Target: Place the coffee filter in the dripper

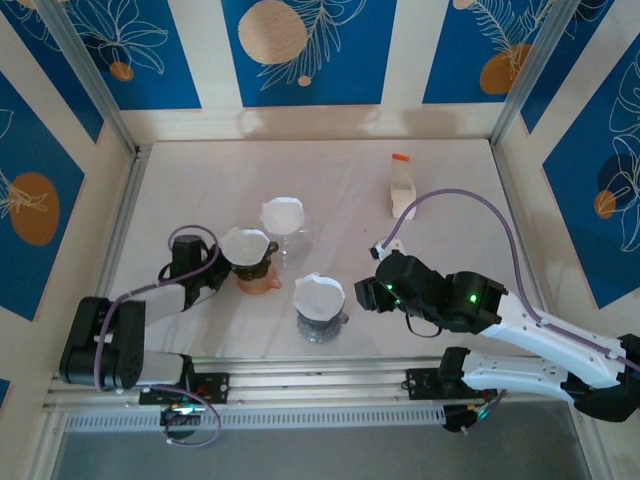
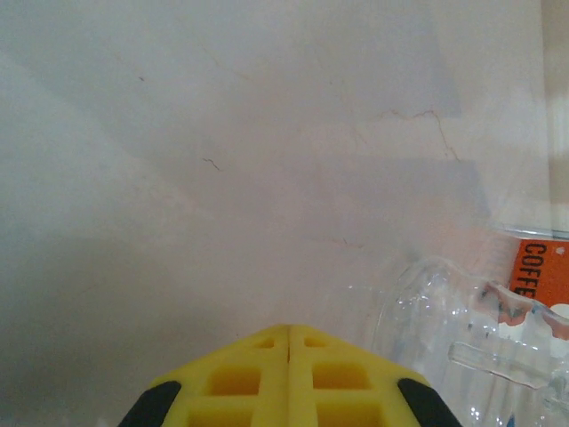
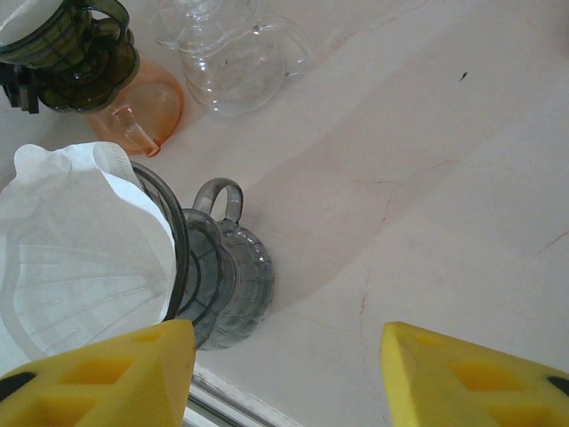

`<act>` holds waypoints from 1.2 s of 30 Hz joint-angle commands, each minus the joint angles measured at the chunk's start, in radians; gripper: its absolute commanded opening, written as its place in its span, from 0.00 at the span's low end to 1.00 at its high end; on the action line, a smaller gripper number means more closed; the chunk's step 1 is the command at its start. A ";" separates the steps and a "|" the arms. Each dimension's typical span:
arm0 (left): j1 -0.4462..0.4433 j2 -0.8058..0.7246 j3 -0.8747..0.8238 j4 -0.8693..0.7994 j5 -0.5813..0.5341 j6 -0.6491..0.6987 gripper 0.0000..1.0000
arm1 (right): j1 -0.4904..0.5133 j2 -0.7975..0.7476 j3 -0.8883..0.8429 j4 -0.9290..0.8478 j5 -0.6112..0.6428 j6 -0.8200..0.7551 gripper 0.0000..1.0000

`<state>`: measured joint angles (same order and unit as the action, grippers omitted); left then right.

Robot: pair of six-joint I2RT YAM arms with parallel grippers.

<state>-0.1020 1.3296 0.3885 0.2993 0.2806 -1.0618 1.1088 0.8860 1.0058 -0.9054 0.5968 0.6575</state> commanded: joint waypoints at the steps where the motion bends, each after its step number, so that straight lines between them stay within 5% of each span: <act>1: 0.023 -0.071 0.012 -0.144 -0.077 0.060 0.00 | 0.003 -0.017 -0.005 0.002 0.028 0.020 0.58; 13: 0.201 -0.449 0.114 -0.520 -0.287 0.189 0.01 | 0.001 -0.050 -0.026 0.028 0.096 0.019 0.64; 15: 0.201 -0.492 0.172 -0.564 -0.337 0.232 0.15 | -0.001 -0.059 -0.038 0.047 0.106 0.012 0.68; 17: 0.202 -0.498 0.222 -0.581 -0.365 0.278 0.39 | -0.009 -0.062 -0.047 0.069 0.119 0.001 1.00; 21: 0.202 -0.471 0.326 -0.622 -0.433 0.350 0.84 | -0.031 -0.059 -0.058 0.127 0.135 -0.036 0.99; 24: 0.201 -0.452 0.375 -0.610 -0.473 0.415 1.00 | -0.049 -0.059 -0.061 0.171 0.162 -0.074 0.99; 32: 0.202 -0.347 0.317 -0.269 -0.432 0.646 1.00 | -0.073 -0.055 -0.072 0.235 0.272 -0.121 0.99; 36: 0.202 -0.180 0.362 -0.250 -0.381 0.827 1.00 | -0.091 -0.072 -0.097 0.236 0.286 -0.114 0.99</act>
<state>0.0917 1.0668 0.7315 -0.0181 -0.1390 -0.4137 1.0298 0.8337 0.9318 -0.6971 0.8253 0.5499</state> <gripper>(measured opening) 0.998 0.992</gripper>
